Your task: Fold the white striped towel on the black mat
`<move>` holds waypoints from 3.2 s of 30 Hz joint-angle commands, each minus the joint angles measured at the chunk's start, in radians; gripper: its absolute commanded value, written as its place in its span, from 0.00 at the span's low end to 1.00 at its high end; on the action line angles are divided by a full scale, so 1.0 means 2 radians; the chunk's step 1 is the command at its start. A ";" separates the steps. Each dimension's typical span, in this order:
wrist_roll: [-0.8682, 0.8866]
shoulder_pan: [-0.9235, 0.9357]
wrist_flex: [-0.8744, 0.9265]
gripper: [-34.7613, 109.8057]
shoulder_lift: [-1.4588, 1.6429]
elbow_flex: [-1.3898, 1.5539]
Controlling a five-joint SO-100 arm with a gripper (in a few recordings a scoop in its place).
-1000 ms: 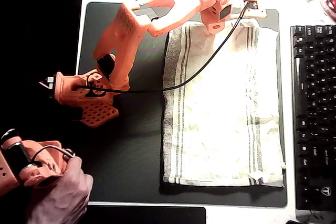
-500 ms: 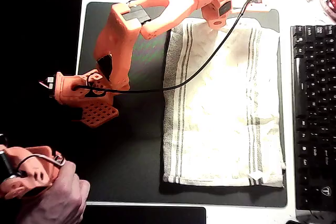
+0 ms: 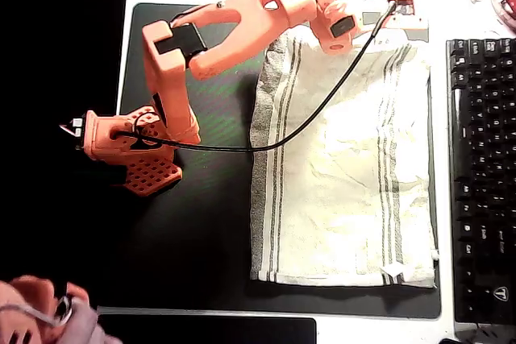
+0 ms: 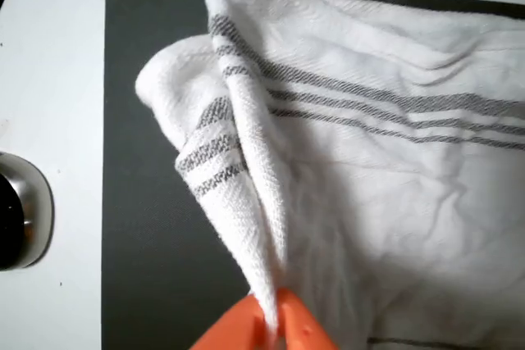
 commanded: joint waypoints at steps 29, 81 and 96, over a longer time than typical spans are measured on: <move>-0.191 0.370 0.002 0.24 0.160 0.061; -0.282 0.336 -0.156 0.31 0.519 0.571; -0.241 0.232 -0.130 0.24 0.790 0.802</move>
